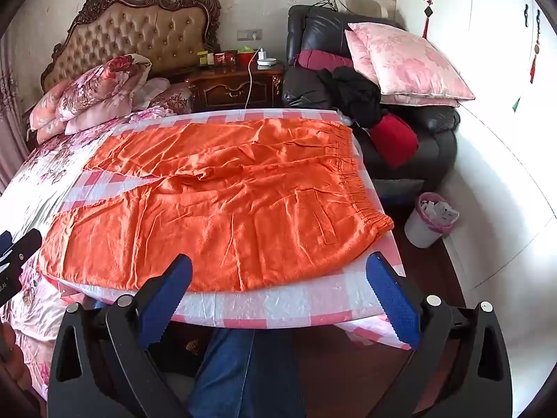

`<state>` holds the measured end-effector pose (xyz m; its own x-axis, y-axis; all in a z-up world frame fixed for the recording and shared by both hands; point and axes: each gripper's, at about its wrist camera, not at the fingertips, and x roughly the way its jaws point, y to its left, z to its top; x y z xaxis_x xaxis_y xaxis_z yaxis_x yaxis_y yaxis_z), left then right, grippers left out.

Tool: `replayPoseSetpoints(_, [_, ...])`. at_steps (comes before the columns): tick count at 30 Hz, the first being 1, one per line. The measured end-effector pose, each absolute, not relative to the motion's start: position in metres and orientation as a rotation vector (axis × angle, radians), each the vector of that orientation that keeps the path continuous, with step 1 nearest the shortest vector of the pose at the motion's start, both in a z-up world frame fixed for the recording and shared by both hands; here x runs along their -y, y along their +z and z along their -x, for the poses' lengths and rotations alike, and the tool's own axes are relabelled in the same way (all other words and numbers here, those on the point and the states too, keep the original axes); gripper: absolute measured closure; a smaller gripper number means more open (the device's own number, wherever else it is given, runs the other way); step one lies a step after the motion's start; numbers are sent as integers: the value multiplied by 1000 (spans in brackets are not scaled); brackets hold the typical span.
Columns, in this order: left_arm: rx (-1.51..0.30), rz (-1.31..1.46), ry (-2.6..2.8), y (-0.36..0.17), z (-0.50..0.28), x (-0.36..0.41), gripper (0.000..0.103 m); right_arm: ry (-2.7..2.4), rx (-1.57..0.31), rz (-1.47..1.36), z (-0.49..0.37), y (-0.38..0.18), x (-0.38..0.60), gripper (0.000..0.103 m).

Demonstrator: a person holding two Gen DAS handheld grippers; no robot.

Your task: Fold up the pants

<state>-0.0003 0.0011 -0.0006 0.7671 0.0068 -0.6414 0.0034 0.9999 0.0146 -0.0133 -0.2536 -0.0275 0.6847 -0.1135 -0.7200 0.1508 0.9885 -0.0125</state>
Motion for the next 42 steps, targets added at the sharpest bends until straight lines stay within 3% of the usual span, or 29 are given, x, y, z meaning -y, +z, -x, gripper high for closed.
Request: replayPoseSetpoints(42, [-734,-2,1,5,-1,6,2,-116,-820,-59,15,-29,252,6])
